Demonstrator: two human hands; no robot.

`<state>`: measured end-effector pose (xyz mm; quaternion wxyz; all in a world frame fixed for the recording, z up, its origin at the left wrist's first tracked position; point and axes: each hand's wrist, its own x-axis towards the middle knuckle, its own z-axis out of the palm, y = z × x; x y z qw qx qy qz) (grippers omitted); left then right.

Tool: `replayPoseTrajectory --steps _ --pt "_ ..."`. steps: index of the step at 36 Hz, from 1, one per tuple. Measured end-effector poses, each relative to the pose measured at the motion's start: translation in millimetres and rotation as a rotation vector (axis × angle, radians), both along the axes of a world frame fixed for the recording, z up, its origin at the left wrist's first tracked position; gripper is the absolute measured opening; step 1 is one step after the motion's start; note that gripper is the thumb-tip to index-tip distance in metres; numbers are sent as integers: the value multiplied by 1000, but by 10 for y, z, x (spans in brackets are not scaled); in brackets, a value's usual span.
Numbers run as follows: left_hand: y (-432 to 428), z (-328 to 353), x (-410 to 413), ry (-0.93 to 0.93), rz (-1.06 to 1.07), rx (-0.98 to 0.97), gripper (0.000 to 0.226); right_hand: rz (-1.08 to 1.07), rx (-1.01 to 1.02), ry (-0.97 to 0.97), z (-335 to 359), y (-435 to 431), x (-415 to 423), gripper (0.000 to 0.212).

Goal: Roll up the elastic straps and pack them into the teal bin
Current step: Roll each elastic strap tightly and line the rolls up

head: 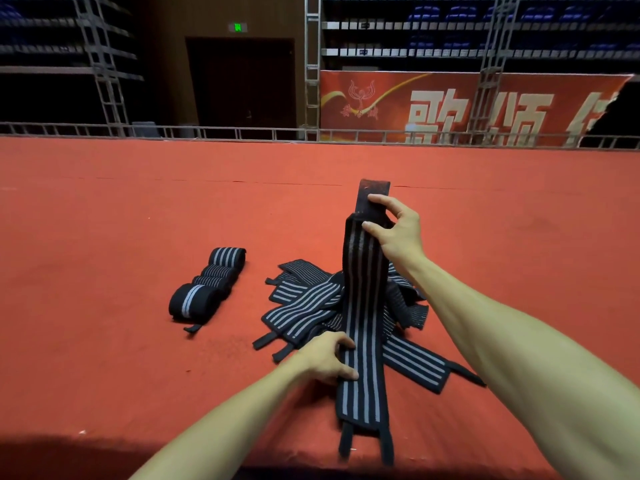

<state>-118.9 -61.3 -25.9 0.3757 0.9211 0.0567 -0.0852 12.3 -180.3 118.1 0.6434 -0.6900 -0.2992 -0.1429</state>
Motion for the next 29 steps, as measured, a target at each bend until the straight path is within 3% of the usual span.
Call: replayPoseTrajectory --steps 7,10,15,20,29 --pt "-71 17 -15 -37 -90 351 66 47 -54 46 -138 -8 -102 47" --pt "-29 67 43 -131 -75 382 52 103 -93 77 -217 -33 -144 46" --pt "103 434 166 -492 67 124 4 141 -120 84 -396 -115 -154 46" --pt "206 805 423 -664 270 -171 23 138 -68 103 -491 -158 -74 47" --pt "206 1108 908 -699 198 -505 14 214 -37 134 -492 -133 100 48"
